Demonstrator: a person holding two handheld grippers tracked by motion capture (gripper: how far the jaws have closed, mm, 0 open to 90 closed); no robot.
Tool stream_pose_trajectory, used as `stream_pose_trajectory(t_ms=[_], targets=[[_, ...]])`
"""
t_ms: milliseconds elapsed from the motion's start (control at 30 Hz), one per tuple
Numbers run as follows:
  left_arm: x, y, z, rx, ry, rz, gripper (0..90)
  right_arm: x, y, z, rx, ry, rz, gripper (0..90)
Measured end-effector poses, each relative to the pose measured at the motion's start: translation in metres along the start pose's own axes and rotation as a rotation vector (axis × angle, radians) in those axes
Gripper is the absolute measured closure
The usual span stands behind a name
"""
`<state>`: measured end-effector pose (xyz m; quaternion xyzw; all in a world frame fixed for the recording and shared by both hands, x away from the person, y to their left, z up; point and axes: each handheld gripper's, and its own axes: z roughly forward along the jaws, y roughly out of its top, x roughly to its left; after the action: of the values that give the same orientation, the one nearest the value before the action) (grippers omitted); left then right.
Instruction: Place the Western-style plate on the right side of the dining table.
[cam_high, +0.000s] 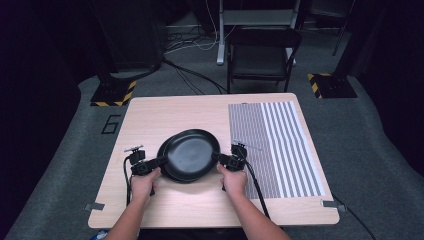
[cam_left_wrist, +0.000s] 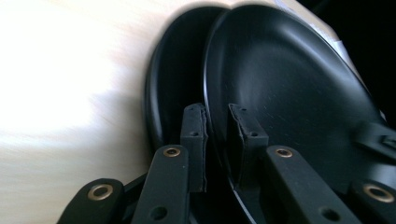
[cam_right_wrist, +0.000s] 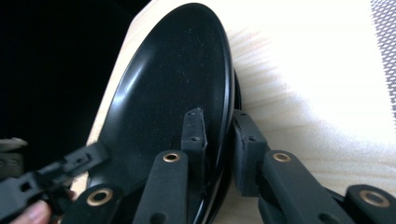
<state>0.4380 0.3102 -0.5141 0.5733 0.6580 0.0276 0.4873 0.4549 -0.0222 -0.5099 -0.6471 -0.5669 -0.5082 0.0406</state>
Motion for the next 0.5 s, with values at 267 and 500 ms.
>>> stream_pose_trajectory(t_ms=[267,500], targets=[[-0.002,-0.004,0.0,-0.024,0.009,-0.02,76.7,-0.001,0.002,0.0,0.01,0.0,-0.007,77.6],[-0.003,-0.011,-0.001,-0.077,0.014,-0.074,77.6,-0.001,0.001,0.003,0.005,0.0,0.018,77.4]])
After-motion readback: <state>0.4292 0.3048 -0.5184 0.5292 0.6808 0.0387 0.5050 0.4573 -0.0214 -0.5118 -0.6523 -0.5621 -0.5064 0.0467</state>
